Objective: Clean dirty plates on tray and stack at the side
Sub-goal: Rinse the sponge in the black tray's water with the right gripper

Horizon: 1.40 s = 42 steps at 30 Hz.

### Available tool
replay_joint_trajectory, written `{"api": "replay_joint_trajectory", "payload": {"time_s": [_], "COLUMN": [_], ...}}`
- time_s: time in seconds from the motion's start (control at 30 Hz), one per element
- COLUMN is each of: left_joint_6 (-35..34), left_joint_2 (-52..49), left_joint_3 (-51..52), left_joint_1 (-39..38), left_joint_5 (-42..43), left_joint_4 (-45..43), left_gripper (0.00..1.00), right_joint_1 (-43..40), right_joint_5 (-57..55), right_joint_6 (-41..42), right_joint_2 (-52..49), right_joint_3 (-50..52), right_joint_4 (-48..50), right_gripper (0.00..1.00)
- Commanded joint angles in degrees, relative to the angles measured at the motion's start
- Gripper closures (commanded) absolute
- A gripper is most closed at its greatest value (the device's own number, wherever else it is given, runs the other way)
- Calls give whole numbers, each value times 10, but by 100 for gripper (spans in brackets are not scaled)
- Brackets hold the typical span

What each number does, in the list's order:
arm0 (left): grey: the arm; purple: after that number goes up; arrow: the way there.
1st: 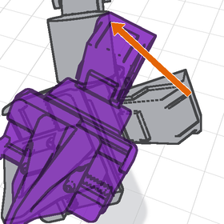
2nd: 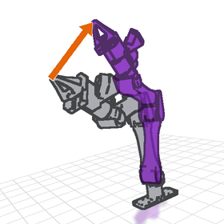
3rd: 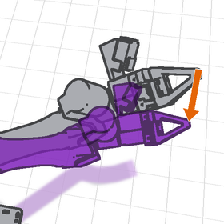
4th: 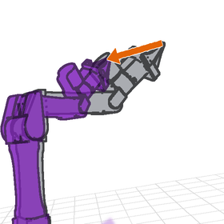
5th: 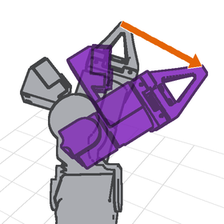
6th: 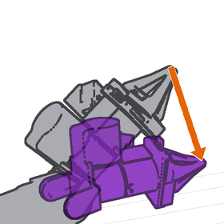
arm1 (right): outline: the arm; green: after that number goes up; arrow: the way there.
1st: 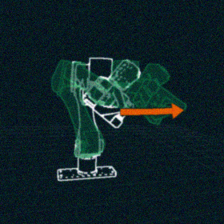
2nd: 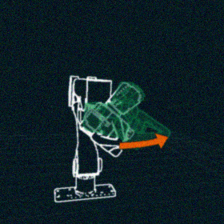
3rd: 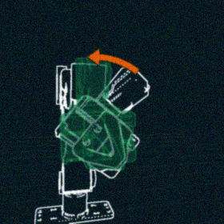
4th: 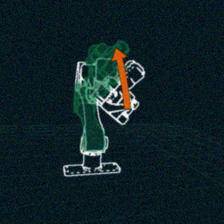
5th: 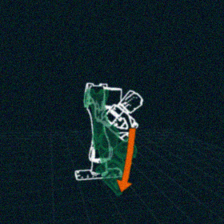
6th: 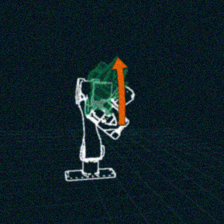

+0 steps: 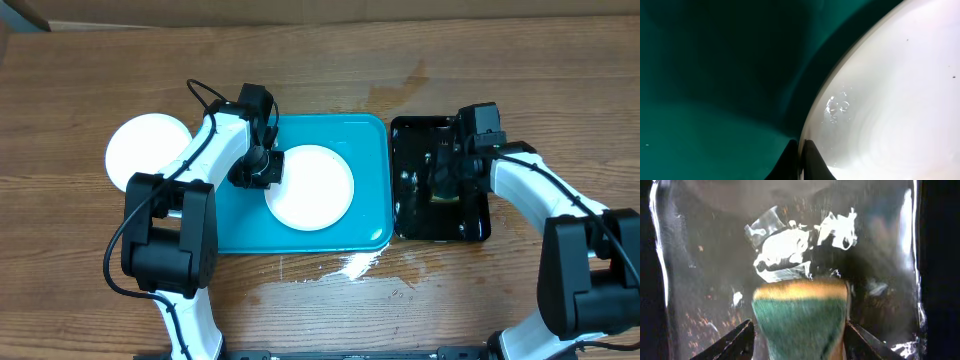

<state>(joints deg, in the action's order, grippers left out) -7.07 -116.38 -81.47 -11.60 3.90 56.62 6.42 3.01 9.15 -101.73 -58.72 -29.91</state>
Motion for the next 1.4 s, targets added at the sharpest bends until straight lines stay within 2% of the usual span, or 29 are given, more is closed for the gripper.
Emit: {"api": "replay_joint_trajectory", "payload": {"time_s": [0.0,0.2,0.33,0.47,0.53,0.63,0.77,0.9,1.07,1.13,1.23,1.37], "left_joint_6": [7,7,7,7,7,7,7,7,7,7,7,7], "left_joint_2": [-11,-11,-11,-11,-11,-11,-11,-11,-11,-11,-11,-11], "left_joint_3": [1,1,1,1,1,1,1,1,1,1,1,1], "left_joint_1": [-1,-1,-1,-1,-1,-1,-1,-1,-1,-1,-1,-1], "left_joint_5": [-15,-15,-15,-15,-15,-16,-15,-15,-15,-15,-15,-15], "left_joint_4": [1,1,1,1,1,1,1,1,1,1,1,2], "left_gripper": [96,96,96,96,96,96,96,96,96,96,96,96], "right_joint_1": [0,1,0,0,0,0,0,1,1,1,0,0], "right_joint_5": [3,12,12,12,16,26,33,33,33,33,31,31], "right_joint_6": [14,14,14,14,14,14,14,14,14,14,14,14], "right_joint_2": [9,-16,-18,-18,-17,-17,-17,-19,-19,-19,-19,-19], "right_joint_3": [-10,7,7,-5,-17,-42,-49,-34,17,33,39,38], "right_joint_4": [-11,1,2,-7,-20,-46,-63,-70,-14,9,15,16], "right_gripper": [41,43,60,71,71,65,50,48,44,44,56,64]}}
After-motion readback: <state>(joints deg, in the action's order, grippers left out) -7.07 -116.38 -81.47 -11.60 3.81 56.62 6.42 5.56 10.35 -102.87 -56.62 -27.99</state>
